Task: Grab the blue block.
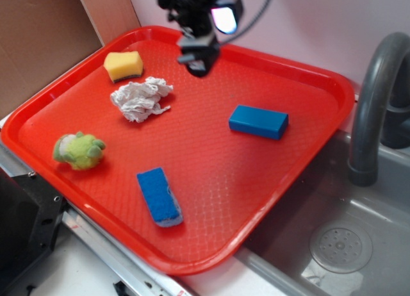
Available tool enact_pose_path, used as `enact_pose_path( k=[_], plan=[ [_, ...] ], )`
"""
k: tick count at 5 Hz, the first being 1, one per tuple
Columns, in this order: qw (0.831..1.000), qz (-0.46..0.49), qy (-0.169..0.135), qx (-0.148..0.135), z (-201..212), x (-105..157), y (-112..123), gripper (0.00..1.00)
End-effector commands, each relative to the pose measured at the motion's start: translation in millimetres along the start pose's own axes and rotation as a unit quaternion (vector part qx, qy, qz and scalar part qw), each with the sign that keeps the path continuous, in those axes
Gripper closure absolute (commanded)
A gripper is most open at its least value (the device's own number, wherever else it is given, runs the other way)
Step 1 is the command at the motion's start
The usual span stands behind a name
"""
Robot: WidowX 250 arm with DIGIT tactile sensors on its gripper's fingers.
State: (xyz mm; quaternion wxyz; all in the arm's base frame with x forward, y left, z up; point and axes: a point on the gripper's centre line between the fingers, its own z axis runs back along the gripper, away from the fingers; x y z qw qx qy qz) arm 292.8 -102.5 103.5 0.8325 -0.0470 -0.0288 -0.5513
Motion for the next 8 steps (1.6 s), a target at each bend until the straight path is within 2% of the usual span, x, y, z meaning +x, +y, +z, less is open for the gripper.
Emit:
enact_pose_path(
  k=[1,3,4,5,6,7,8],
  plan=[
    [0.998,-0.052,0.015,-0.025,-38.7,29.7,-15.0,0.00],
    [0.996,-0.044,0.076,-0.029,-77.1,31.5,-24.7,0.00],
    [0.994,-0.045,0.093,-0.027,-90.7,32.6,-25.7,0.62],
    [0.994,-0.034,0.097,-0.021,-92.5,32.2,-25.7,1.00],
    [0.995,-0.031,0.096,-0.026,-96.8,29.9,-24.9,1.00],
    [0.997,0.004,0.074,-0.035,-75.2,25.4,-21.8,1.00],
    [0.991,0.124,0.038,-0.001,-25.3,16.8,-25.5,1.00]
  ],
)
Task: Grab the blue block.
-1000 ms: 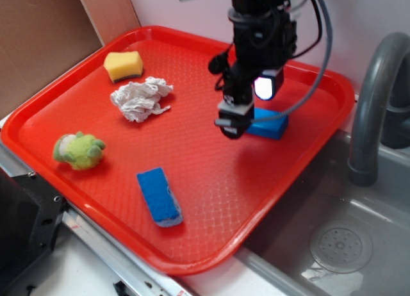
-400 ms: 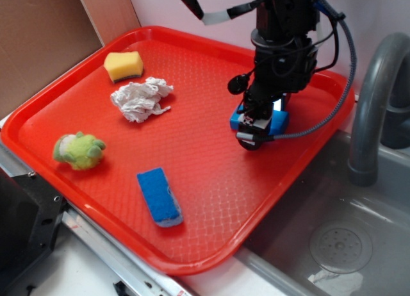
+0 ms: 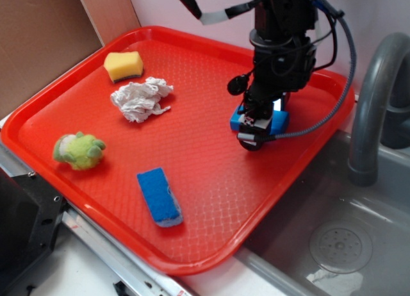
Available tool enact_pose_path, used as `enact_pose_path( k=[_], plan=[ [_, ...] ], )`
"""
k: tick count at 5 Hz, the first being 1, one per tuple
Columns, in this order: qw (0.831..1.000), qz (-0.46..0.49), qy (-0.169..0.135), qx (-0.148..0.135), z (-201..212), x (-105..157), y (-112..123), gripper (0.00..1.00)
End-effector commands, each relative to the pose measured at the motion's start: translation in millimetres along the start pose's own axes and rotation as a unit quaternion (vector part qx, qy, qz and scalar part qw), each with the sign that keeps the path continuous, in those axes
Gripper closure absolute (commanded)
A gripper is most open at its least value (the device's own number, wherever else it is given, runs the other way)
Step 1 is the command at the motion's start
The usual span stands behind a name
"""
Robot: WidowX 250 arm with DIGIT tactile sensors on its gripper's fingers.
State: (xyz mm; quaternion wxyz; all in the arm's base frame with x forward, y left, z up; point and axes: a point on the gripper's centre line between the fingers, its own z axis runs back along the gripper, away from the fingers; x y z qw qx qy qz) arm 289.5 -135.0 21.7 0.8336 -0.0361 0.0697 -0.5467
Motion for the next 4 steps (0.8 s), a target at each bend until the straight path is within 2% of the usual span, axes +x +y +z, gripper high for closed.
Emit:
enact_pose_path(
  k=[1,2,3,4],
  plan=[
    [0.964,0.232,-0.121,0.044,101.1,-44.1,-33.4,1.00],
    [0.922,0.348,-0.151,0.075,145.1,-66.1,-55.3,1.00],
    [0.875,0.443,-0.163,0.104,186.1,-90.7,-79.5,1.00],
    [0.831,0.514,-0.191,0.088,199.9,-109.5,-86.4,1.00]
  ],
)
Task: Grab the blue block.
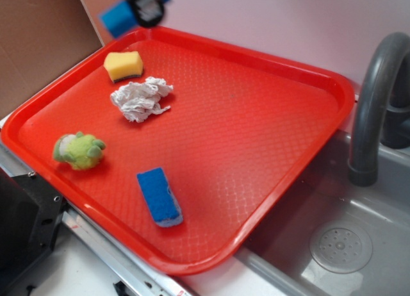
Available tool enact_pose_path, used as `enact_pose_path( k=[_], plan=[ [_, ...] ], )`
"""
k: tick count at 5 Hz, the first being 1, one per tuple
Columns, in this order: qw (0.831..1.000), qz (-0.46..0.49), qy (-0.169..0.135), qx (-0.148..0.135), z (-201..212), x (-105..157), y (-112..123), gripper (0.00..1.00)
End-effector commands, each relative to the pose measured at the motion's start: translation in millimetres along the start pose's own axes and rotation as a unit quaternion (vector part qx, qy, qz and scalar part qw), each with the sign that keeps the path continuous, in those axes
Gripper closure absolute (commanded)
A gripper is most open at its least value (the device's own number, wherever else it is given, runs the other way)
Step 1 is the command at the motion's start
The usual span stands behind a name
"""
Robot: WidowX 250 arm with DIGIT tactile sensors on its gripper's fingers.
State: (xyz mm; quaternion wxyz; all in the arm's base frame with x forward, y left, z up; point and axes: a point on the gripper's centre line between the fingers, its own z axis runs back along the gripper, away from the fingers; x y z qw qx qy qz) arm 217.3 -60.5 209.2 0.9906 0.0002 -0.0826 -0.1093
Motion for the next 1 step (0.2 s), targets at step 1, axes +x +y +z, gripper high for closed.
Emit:
enact_pose_path(
  k=[1],
  plan=[
    [0.993,0.109,-0.039,-0.020,15.3,-5.4,-4.1,1.00]
  ],
)
